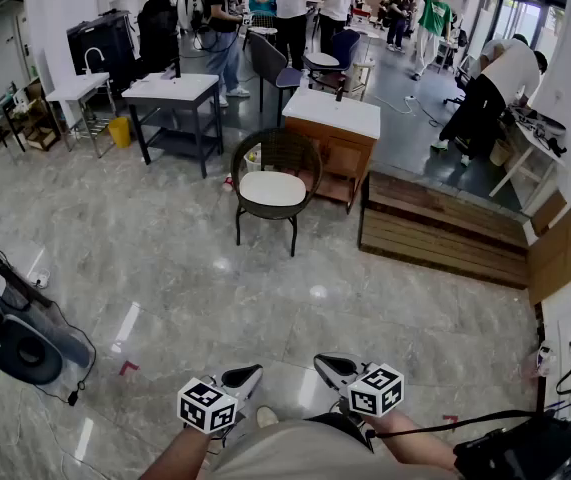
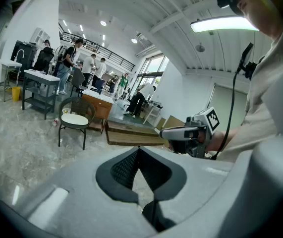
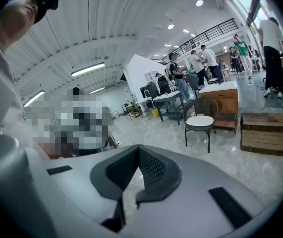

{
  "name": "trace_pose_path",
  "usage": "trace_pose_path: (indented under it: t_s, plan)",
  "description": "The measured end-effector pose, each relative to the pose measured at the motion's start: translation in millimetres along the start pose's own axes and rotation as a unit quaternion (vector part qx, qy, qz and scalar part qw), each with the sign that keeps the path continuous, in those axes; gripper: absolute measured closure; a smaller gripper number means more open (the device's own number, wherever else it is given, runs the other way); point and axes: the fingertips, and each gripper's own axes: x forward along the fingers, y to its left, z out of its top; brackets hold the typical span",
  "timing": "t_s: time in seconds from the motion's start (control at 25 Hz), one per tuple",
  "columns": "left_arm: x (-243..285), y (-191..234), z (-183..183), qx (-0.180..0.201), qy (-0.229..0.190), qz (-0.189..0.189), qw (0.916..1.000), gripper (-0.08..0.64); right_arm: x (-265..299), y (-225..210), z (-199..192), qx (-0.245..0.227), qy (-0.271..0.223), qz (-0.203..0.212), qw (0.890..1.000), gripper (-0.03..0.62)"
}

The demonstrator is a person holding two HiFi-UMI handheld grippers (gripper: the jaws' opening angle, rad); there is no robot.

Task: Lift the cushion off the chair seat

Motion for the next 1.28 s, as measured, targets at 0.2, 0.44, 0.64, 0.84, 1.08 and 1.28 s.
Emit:
trace_pose_path:
  t_s: [0.2,0.44,0.64,0.84,1.08,1.28]
  plan:
    - [-0.7,6.3,10.1,0.019,-0.012,-0.01,0.9997,0.554,-0.6,0.2,11.7,-0.023,-0.006,-0.007,1.0,0.58]
    - [12.3,21.8,24.6,0.002,-0.014,-0.005,0.9999,0.554,8.3,-15.0,21.7,-0.016,0.01,-0.012,1.0,0.579]
    - [28.2,34.8,31.8,-0.006,-0.007,0.006,0.9999,0.554,25.3,-39.8,29.1,0.023,0.001,-0.004,1.0,0.577]
    - [46.5,68.1,58.5,0.003,-0.016,0.043,0.9989,0.553,57.7,-72.8,59.9,0.029,-0.022,0.009,0.999,0.558]
    - [83.3,104.8,103.0,-0.013,-0.01,0.06,0.9981,0.552,100.2,-124.7,111.8,0.028,-0.034,0.037,0.998,0.506]
    - [126.8,135.9,144.9,-0.005,-0.003,0.091,0.9959,0.551,120.3,-182.8,141.4,0.031,-0.034,0.047,0.998,0.505]
